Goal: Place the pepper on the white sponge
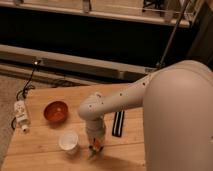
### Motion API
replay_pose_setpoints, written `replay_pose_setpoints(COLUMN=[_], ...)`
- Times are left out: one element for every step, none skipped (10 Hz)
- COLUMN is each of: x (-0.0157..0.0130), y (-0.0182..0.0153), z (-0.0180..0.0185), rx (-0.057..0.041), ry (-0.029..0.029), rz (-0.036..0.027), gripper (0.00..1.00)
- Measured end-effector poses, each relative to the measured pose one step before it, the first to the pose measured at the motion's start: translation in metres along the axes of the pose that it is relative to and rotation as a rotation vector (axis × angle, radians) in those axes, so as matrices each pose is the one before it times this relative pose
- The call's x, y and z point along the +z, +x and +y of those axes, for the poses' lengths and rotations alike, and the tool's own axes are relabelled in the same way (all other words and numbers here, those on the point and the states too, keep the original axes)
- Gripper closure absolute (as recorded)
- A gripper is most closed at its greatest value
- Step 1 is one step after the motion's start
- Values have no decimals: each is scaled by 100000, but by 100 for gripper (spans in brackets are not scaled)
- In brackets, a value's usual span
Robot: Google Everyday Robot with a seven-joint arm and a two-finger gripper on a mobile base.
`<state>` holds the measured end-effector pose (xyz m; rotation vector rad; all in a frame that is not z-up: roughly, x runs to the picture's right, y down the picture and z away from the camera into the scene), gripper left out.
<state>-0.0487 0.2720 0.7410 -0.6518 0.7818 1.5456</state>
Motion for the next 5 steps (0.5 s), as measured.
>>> replay_pose_setpoints(x=[34,-25,-27,-103,-239], y=[-47,-86,-81,-189,-197], z=[162,159,94,82,-61], rx=[112,-13,28,215,1016], ry=[-191,-335,-316,-871,-589], rz=[50,-224,-206,-611,-585], gripper=[20,20,20,20,20])
